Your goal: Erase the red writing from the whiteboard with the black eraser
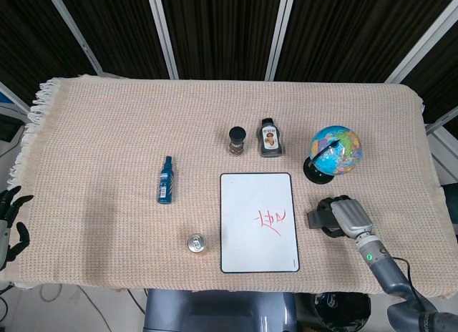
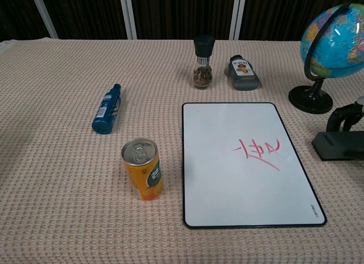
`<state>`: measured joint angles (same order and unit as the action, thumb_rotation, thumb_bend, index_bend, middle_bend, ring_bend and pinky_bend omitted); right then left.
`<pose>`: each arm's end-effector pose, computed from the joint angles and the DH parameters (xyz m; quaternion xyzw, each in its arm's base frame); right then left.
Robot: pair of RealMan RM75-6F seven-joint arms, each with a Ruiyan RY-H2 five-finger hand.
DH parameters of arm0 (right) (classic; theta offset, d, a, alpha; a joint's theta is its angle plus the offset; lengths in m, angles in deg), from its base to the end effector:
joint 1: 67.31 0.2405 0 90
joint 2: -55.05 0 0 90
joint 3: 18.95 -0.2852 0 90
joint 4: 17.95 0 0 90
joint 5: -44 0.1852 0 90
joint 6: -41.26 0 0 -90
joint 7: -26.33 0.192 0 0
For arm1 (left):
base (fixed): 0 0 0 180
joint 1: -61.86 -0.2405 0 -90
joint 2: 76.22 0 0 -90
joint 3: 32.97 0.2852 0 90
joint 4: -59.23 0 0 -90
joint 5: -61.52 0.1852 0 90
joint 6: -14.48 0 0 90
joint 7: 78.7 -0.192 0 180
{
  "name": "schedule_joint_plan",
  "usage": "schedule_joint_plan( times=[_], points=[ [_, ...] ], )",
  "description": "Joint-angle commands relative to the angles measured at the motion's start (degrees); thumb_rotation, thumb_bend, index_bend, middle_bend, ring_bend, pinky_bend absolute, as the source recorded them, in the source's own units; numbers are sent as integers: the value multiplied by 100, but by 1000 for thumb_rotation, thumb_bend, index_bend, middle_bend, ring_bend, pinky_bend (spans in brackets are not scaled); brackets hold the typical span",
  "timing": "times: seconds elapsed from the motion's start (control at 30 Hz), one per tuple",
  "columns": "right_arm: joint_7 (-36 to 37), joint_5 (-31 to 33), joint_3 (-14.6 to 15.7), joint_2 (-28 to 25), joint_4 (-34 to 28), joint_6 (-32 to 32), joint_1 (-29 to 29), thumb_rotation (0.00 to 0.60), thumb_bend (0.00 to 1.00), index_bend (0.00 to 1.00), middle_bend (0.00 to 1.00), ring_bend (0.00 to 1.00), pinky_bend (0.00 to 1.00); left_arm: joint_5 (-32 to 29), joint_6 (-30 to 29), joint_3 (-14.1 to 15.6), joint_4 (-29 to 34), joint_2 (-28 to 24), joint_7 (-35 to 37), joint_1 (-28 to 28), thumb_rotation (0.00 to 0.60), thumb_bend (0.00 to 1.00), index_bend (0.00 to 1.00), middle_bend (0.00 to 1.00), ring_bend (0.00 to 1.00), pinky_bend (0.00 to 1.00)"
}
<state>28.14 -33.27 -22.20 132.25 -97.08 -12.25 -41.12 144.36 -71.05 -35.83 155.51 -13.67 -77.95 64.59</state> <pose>-0.3100 -0.3382 0.0519 0.7072 -0.4632 0.2969 0.4441 -0.3332 0.2159 0.2026 -0.5590 -0.4236 -0.3874 0.5983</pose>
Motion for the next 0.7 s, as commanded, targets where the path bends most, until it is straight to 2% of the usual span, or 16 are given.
schedule_joint_plan(
  times=[0.03,0.27,0.43,0.7],
  points=[
    [-16,20,-4,-8,-5,14,11,600,377,416,409,384,281,0,8,4,1,-1,-4,1,600,738,192,44,0,0],
    [50,36,-13,-21,-29,6,21,600,435,469,470,445,351,-10,16,2,11,-3,-3,3,600,738,193,44,0,0],
    [249,-99,-37,-14,-29,-136,14,600,448,514,487,456,354,-11,23,8,18,-4,-7,2,600,738,194,44,0,1],
    [271,-328,-38,-223,-289,-201,106,600,448,528,503,469,375,-16,25,8,38,-11,-1,-1,600,738,194,44,0,0]
  ],
)
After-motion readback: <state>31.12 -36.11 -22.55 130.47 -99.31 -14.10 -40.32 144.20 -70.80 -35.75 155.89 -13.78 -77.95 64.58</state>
